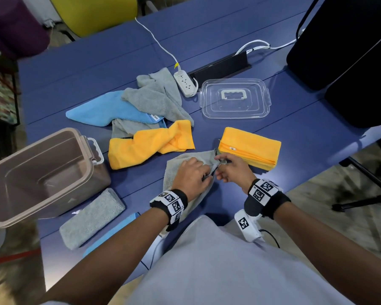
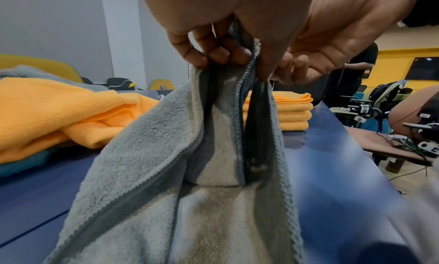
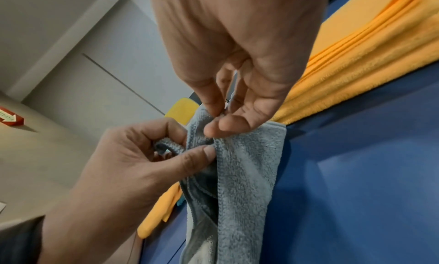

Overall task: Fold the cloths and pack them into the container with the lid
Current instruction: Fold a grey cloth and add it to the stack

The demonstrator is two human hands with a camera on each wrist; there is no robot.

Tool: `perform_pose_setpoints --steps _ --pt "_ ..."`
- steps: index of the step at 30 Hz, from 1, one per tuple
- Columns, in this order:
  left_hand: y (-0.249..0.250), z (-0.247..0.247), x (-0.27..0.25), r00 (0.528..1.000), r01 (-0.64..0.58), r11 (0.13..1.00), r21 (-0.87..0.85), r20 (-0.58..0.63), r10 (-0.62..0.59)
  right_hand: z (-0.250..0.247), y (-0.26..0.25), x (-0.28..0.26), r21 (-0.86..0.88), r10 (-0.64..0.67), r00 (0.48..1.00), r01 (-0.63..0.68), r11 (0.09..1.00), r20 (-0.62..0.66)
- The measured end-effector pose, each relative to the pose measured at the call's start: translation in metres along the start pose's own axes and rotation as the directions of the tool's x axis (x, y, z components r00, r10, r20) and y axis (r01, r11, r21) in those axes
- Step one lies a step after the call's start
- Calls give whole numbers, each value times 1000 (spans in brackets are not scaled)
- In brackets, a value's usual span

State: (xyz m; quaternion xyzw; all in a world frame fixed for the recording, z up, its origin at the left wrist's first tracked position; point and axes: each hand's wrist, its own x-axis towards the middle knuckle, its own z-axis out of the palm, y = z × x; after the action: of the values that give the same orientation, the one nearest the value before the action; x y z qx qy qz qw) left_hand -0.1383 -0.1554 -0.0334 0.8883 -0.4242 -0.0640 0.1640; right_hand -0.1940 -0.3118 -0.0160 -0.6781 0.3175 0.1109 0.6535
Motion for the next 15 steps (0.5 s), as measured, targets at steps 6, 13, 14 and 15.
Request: perform_pose_setpoints --steps 6,13,14,15 --pt "2 2 -1 1000 6 1000 16 12 -6 -1 0 -9 -161 -53 995 65 985 81" --pt "6 7 -1 1000 -6 999 39 16 6 -3 0 -11 -174 -79 995 89 981 63" --pt "6 8 -2 1000 -1 1000 29 6 1 -3 2 -11 -180 -87 994 97 979 58" --pt "5 10 -3 1000 4 1000 14 -10 -3 -4 2 -11 -187 -99 993 108 976 57"
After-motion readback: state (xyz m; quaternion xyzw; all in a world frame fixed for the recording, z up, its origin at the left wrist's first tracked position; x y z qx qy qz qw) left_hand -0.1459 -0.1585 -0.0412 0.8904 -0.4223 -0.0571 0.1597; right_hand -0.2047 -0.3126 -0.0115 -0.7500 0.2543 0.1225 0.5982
